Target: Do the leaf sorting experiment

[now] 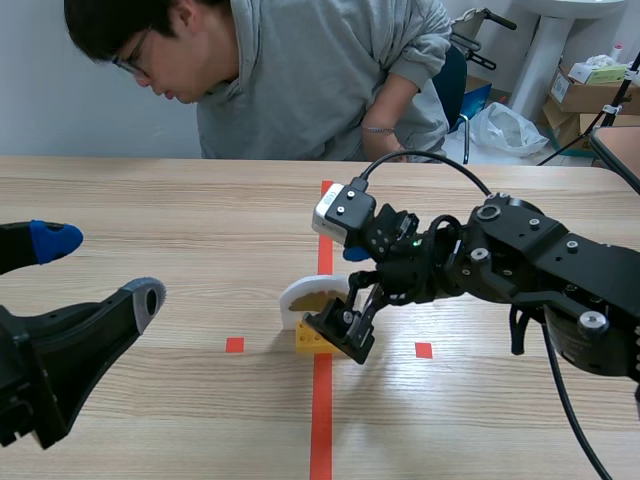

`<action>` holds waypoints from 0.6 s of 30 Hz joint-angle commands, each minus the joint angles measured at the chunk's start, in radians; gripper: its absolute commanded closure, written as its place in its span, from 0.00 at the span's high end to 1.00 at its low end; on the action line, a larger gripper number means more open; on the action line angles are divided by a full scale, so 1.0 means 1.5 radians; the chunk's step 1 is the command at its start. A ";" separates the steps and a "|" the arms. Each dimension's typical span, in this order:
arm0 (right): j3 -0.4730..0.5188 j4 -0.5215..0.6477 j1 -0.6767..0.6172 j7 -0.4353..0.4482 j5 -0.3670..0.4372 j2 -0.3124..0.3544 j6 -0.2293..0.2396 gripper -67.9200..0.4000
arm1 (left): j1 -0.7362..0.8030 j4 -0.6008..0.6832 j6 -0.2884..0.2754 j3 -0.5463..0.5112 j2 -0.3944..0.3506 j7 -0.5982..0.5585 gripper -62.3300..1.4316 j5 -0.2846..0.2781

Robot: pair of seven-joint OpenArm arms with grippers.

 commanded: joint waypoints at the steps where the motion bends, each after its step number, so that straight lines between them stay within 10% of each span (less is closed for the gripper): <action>1: 0.001 0.002 0.015 0.010 0.003 0.003 0.001 0.78 | 0.005 0.008 0.001 0.000 0.005 -0.007 1.00 -0.005; 18: 0.001 0.002 0.003 0.031 0.003 0.002 -0.024 0.45 | 0.005 0.008 0.000 0.000 0.005 -0.007 1.00 -0.005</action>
